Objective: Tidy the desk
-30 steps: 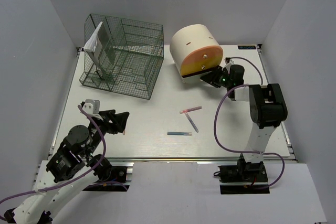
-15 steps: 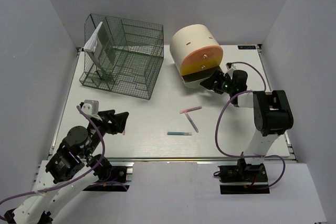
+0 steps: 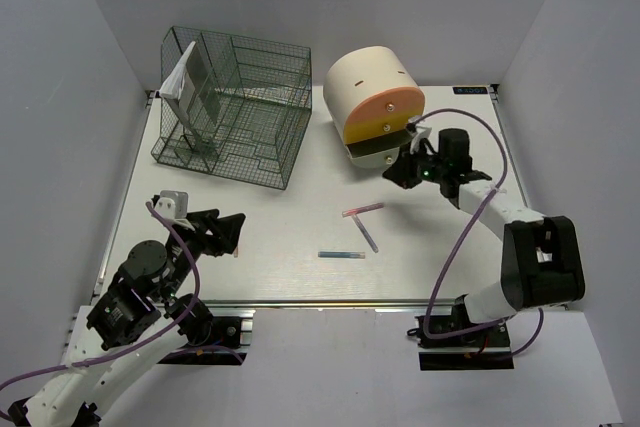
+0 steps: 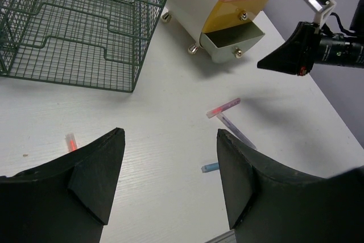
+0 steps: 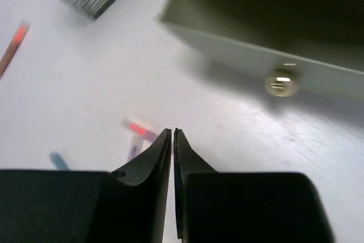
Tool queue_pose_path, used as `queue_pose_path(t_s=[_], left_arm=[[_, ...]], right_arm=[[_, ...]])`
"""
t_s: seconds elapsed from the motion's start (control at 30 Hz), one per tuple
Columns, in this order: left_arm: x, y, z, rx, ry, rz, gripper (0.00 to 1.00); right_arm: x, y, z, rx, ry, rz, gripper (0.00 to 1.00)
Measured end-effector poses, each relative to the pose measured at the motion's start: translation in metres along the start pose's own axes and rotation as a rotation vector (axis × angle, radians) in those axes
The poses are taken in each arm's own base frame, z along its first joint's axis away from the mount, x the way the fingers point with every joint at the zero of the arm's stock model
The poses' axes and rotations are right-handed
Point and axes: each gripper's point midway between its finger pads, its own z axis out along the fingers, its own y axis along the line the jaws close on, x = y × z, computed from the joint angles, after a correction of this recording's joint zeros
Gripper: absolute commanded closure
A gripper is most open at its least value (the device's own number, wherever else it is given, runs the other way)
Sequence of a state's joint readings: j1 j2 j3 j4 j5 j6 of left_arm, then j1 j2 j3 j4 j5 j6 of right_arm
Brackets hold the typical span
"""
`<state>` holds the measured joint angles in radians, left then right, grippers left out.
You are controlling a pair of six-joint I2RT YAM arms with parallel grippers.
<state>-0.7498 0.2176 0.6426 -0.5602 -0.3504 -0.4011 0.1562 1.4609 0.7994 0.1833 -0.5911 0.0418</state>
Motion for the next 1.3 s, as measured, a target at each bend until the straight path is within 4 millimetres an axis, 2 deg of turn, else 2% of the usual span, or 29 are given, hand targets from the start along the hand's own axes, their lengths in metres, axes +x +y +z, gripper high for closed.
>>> queue_pose_path(t_s=[0.03,0.07,0.17,0.27,0.43,0.63,0.8,1.0,1.2,1.3], left_arm=[[0.000,0.000,0.000,0.000,0.000,0.000,0.25],[0.000,0.000,0.000,0.000,0.001,0.000,0.26],[0.000,0.000,0.000,0.000,0.000,0.000,0.26],[-0.001,0.000,-0.001,0.002,-0.005,-0.002,0.26],[-0.001,0.000,-0.002,0.004,-0.007,-0.003,0.26],[-0.001,0.000,-0.001,0.003,-0.006,-0.003,0.26],[-0.001,0.000,-0.001,0.002,-0.006,-0.006,0.26],[-0.001,0.000,-0.001,0.001,-0.006,-0.010,0.26],[-0.001,0.000,-0.001,0.001,-0.006,-0.010,0.26],[-0.001,0.000,-0.001,0.001,-0.006,-0.010,0.26]], right_arm=[[0.004,0.009,0.003,-0.023,0.035,-0.026,0.85],[0.012,0.022,0.006,-0.051,0.079,-0.060,0.72],[0.044,0.054,0.011,-0.116,0.211,-0.123,0.55],[0.074,0.074,0.010,-0.135,0.331,-0.175,0.47],[0.100,0.083,0.006,-0.098,0.439,-0.253,0.42],[0.121,0.091,0.008,-0.062,0.523,-0.342,0.43],[0.147,0.085,0.014,-0.018,0.613,-0.376,0.44],[0.154,0.074,0.017,0.057,0.651,-0.418,0.50],[0.155,0.074,0.018,0.072,0.658,-0.451,0.66],[0.155,0.074,0.018,0.072,0.659,-0.464,0.78]])
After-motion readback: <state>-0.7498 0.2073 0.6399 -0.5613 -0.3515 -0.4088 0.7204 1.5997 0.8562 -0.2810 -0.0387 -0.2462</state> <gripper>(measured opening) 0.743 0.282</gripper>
